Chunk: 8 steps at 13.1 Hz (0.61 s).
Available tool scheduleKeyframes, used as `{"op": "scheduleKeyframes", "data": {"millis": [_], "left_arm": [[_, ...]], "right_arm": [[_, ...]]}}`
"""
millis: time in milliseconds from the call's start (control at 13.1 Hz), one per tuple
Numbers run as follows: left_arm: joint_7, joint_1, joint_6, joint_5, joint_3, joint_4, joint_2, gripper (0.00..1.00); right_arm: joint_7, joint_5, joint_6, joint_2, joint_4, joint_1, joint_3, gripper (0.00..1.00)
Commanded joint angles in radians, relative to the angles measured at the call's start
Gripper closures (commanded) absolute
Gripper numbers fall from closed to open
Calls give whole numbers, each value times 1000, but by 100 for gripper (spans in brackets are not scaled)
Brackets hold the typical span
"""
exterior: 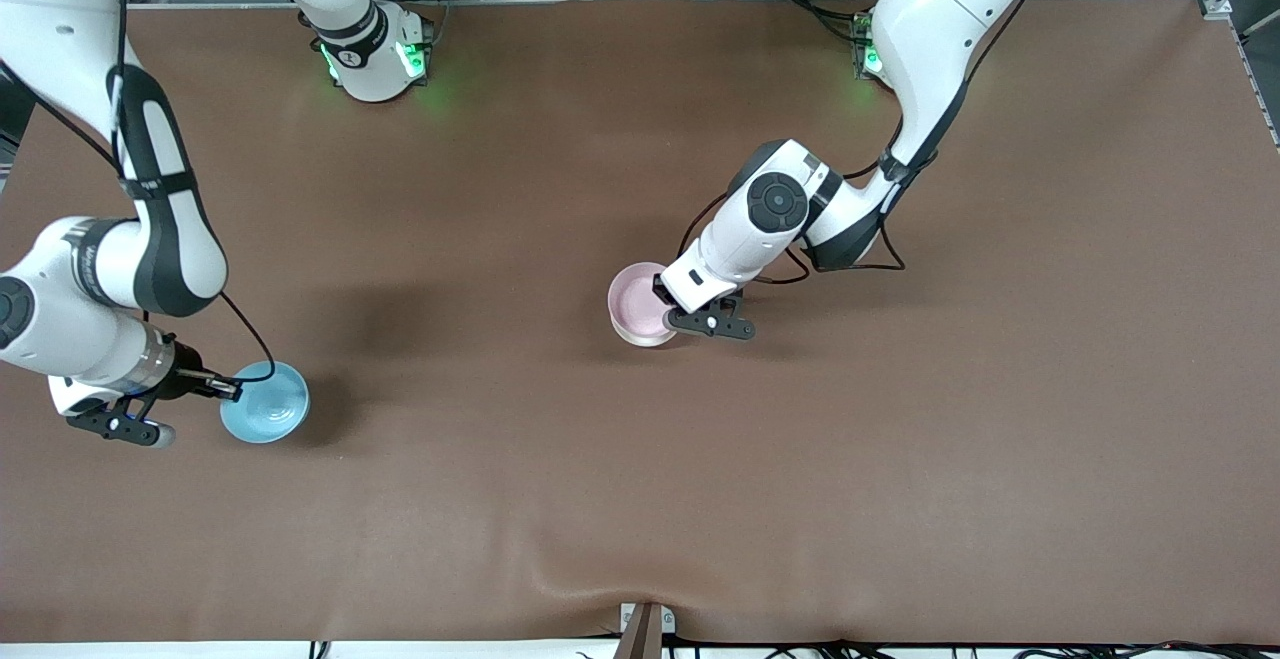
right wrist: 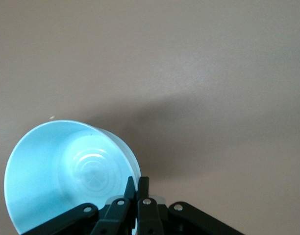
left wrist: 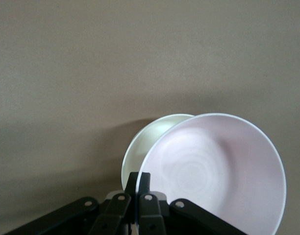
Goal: Stack pink and blue bowls on white bowl
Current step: 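Lower the pink bowl into the white bowl while the right gripper lifts blue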
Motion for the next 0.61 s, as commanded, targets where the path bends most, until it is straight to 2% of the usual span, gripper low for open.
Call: {"op": "scheduleKeyframes", "data": {"millis": [0,76,305,534], "left_arm": [[-11,-16,-17,2,10,47,27,50],[-27,-14,-17,2,10,47,27,0],[-73,-10,-21,3,10,47,-1,0],[-74,15,-105,3,15,66,-61,0]], "right_arm": [[23,5,-64,-76,-24,46,1,100],[47,5,-82,-93,-24,65,2,100],[158,5,-130,-133,-24,144,2,100],[303,5,-138,-159,-25,233,2,100]]}}
